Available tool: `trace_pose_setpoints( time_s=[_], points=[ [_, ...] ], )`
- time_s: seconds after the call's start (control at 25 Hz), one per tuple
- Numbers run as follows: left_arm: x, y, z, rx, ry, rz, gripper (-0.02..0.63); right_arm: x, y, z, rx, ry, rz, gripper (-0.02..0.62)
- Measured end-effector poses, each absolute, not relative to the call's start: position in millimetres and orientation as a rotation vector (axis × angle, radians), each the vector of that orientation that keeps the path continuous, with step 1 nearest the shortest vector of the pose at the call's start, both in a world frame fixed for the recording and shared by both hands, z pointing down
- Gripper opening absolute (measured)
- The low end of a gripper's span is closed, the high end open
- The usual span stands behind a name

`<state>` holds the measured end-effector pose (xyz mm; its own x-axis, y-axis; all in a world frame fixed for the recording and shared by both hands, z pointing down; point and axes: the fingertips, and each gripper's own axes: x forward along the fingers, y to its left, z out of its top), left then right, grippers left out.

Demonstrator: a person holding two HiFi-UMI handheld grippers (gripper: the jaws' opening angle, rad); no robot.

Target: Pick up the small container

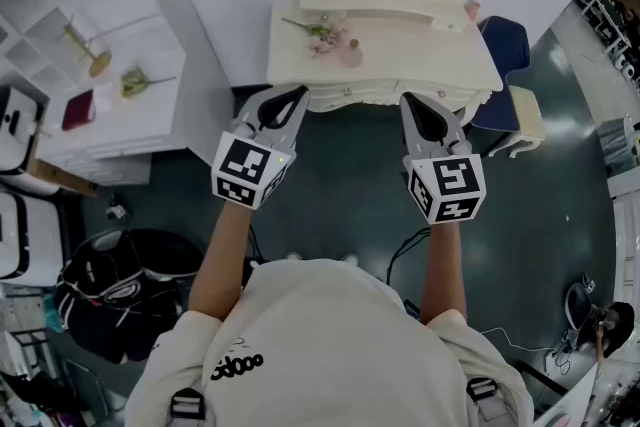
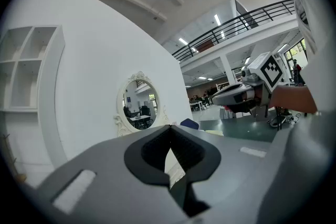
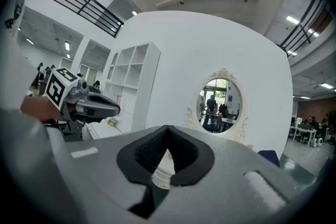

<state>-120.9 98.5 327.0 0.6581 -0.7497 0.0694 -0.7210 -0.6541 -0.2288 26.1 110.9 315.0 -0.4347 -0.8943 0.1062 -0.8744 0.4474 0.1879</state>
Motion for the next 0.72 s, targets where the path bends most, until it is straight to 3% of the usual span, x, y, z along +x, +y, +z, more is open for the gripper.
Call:
trace_pose_setpoints(
  time_s=[0.72],
  points=[
    [-46,69,351,-2.684,1.308,-0.313,0.017,107,75,338,1.478,-2.595,-0.063,0.002]
  ],
)
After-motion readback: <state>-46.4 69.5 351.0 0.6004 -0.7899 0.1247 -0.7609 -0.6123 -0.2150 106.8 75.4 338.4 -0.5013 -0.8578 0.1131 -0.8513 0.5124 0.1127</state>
